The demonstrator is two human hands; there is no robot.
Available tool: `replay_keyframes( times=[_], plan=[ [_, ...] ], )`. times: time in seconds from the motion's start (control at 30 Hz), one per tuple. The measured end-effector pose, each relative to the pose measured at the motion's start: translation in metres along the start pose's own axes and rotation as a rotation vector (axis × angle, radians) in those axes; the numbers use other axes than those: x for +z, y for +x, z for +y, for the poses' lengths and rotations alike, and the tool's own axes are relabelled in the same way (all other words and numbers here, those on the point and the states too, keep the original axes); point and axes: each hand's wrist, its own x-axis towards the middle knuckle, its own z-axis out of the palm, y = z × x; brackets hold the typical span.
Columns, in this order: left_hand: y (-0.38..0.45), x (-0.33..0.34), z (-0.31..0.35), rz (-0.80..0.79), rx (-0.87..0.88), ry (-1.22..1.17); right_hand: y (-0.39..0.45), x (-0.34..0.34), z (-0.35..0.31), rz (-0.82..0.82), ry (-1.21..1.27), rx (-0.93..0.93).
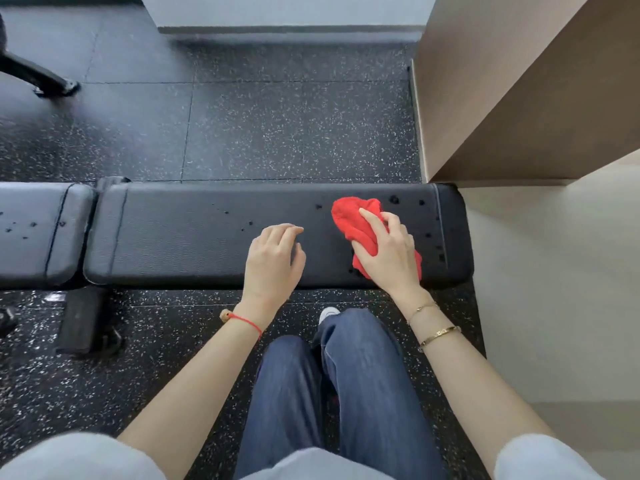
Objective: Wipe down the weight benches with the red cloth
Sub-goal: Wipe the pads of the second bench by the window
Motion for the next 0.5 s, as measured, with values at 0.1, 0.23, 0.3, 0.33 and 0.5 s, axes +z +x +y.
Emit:
replay_keyframes(
  times=[0.1, 0.23, 0.3, 0.33, 0.5],
  plan=[
    [0.007, 0.054, -0.028, 0.032, 0.046, -0.001, 0.022, 0.046, 0.027, 0.065, -0.052, -0.034],
    [0.016, 0.109, -0.057, 0.083, 0.110, -0.009, 0.039, 0.093, 0.050, 0.114, -0.122, -0.069],
    [0.019, 0.129, -0.068, 0.116, 0.129, -0.015, 0.039, 0.110, 0.055, 0.153, -0.167, -0.102],
    [0.020, 0.137, -0.072, 0.134, 0.138, -0.015, 0.038, 0.114, 0.058, 0.187, -0.180, -0.125],
    [0.021, 0.158, -0.085, 0.209, 0.182, 0.010, 0.045, 0.118, 0.068, 0.155, -0.219, -0.323]
  ],
)
